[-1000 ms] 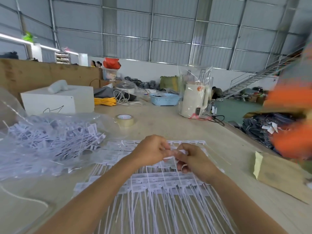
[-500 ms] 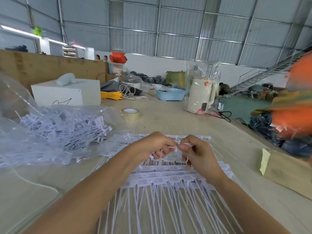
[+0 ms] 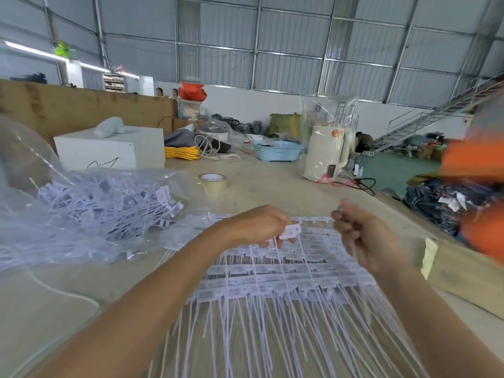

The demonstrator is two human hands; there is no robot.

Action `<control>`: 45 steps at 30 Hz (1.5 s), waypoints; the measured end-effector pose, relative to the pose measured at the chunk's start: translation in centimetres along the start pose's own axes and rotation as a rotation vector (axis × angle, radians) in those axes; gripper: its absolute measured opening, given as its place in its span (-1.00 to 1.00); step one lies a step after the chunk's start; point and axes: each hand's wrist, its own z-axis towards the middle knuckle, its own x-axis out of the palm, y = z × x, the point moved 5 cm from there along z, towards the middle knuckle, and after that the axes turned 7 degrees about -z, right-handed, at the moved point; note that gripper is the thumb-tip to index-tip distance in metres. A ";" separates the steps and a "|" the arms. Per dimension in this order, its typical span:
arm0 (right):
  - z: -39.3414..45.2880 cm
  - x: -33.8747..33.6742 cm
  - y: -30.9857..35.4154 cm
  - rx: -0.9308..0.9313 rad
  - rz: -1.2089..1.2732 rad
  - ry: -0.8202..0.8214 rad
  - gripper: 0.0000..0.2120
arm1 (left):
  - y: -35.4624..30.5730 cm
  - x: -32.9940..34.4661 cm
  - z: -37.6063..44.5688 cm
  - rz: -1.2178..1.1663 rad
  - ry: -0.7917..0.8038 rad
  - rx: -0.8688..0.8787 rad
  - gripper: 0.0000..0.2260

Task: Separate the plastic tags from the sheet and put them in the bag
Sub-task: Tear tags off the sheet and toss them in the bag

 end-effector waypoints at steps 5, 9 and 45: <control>-1.4 5.2 -4.7 -0.066 -0.511 0.197 -0.83 | 0.8 0.6 0.3 0.250 0.055 -0.052 -0.83; -1.2 5.0 -4.1 -0.232 -0.576 0.098 -0.89 | 1.6 -0.2 0.6 0.197 -0.044 -0.049 -0.62; 0.1 -2.3 0.4 -0.010 0.154 -0.215 -0.88 | 2.4 -0.5 0.2 -0.367 0.053 -0.133 -0.77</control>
